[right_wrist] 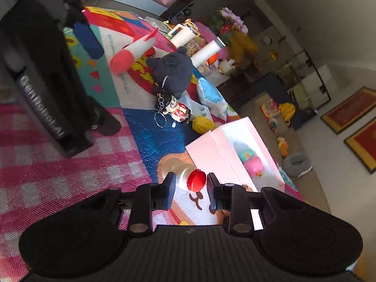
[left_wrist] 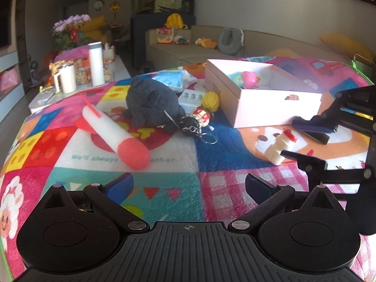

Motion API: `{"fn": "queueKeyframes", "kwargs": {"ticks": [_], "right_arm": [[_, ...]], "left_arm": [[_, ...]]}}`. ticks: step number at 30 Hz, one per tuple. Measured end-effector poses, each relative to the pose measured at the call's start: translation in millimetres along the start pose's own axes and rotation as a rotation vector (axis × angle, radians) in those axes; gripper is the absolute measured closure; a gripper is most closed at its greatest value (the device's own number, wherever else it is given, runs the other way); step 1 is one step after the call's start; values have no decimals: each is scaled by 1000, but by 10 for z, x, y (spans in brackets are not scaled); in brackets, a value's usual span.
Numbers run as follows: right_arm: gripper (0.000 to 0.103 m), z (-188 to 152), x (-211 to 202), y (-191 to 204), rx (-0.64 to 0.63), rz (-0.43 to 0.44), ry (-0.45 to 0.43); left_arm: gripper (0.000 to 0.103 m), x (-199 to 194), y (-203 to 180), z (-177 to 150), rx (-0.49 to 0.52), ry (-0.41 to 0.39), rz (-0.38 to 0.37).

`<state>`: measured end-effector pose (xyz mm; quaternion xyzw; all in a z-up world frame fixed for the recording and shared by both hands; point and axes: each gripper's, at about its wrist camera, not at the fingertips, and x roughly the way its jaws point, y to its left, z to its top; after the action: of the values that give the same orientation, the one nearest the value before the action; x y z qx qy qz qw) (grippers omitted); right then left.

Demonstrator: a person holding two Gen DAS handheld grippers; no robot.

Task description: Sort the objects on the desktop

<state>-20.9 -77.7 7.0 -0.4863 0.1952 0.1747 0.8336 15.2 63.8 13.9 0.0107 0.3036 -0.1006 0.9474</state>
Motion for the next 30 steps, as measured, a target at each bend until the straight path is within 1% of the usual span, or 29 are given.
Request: {"fn": "queueKeyframes", "kwargs": {"ticks": [2,4,6,7,9,10,12,13,16,19,20,21,23,24,26,27,30], "right_arm": [[75,66,-6,43,0,26,-24],[75,127,-20,26,29,55,-47],[72,169,-36,-76,101,94,-57],[71,175,-45,-174,165,123,-57],[65,136,-61,-343,287,160,-48],[62,76,-73,-455,373,182,-44],[49,-98,-67,-658,540,215,-27],[48,-220,-53,-754,631,233,-10],[48,-590,11,-1004,872,258,46],[49,-985,50,-1189,1065,214,73],[55,-1070,52,-1234,1104,196,78],[61,-1143,68,-1265,1130,168,88],[64,-1205,112,-1300,1124,116,113],[64,-1221,124,-1299,1122,107,116],[64,-1254,119,-1287,1127,121,108],[64,-1270,113,-1280,1128,127,105],[64,-1320,110,-1270,1149,131,105]], "left_arm": [[0,-3,58,3,-17,-1,13],[0,-10,113,7,-35,-1,30],[0,-19,155,7,-50,0,43],[0,-20,169,6,-54,2,44],[0,-20,182,3,-61,5,41],[0,-17,183,1,-63,6,37],[0,0,168,-3,-73,12,24],[0,9,154,-2,-78,14,16],[0,31,40,21,-66,12,-24],[0,37,-192,93,0,-2,-75],[0,36,-285,123,29,-10,-95],[0,38,-401,159,63,-19,-120],[0,48,-611,215,119,-34,-158],[0,58,-710,238,146,-39,-176],[0,82,-896,262,201,-51,-201],[0,106,-990,270,233,-59,-198],[1,157,-1180,278,303,-77,-154]]}}
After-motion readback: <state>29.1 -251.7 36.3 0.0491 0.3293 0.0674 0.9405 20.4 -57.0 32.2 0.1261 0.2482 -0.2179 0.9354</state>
